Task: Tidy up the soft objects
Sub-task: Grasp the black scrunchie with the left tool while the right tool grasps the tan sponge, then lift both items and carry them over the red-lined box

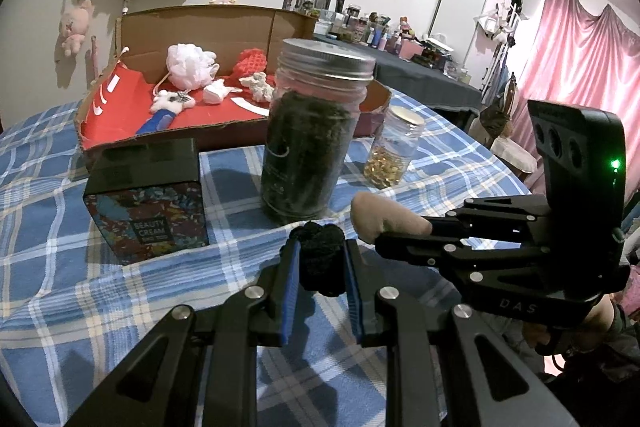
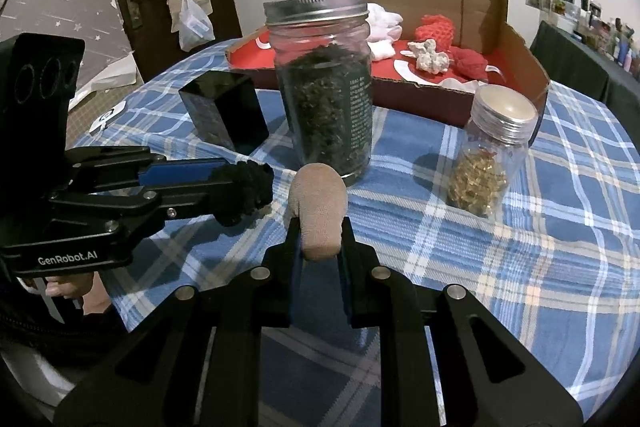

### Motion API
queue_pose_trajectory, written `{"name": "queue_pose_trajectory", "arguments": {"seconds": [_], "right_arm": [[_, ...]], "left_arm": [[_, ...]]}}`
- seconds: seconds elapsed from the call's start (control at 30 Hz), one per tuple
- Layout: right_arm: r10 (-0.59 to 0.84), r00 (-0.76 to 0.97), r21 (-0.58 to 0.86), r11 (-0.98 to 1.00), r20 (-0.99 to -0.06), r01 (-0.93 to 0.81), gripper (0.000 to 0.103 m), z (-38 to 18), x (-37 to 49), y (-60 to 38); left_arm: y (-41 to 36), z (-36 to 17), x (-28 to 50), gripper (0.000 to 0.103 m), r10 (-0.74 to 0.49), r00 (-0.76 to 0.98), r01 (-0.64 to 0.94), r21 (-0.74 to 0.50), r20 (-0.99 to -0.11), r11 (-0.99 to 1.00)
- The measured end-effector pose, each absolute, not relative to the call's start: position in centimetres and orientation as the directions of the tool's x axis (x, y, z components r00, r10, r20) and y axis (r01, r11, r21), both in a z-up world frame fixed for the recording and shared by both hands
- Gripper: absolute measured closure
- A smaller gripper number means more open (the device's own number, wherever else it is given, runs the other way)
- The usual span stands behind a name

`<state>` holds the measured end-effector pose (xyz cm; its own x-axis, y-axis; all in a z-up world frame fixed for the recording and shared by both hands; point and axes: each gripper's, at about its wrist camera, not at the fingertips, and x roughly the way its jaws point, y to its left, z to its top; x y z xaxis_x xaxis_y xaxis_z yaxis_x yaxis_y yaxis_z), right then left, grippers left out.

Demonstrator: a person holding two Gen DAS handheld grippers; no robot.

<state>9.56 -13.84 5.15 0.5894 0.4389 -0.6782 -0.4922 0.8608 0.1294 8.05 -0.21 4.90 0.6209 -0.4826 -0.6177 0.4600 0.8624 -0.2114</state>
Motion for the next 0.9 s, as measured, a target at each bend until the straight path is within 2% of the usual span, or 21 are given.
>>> {"name": "queue_pose_trajectory", "arguments": {"seconds": [0.4,0.9], "right_arm": [[0.41,0.591,0.141,0.883,-0.695,-0.447,0.088,4.9,9.5,-15.9],[0.354,0.604,0.147,0.919,-0.714,-0.365,0.087,4.9,9.6,-19.4]], "left_arm": [[1.4,5.2,7.9,0.08,-0.468,0.628,0.432,-0.222,-0.622,0.874],[8.1,6.3,7.3,0.08,-0.406,0.668,0.309,-0.264,-0.624,0.914]]}}
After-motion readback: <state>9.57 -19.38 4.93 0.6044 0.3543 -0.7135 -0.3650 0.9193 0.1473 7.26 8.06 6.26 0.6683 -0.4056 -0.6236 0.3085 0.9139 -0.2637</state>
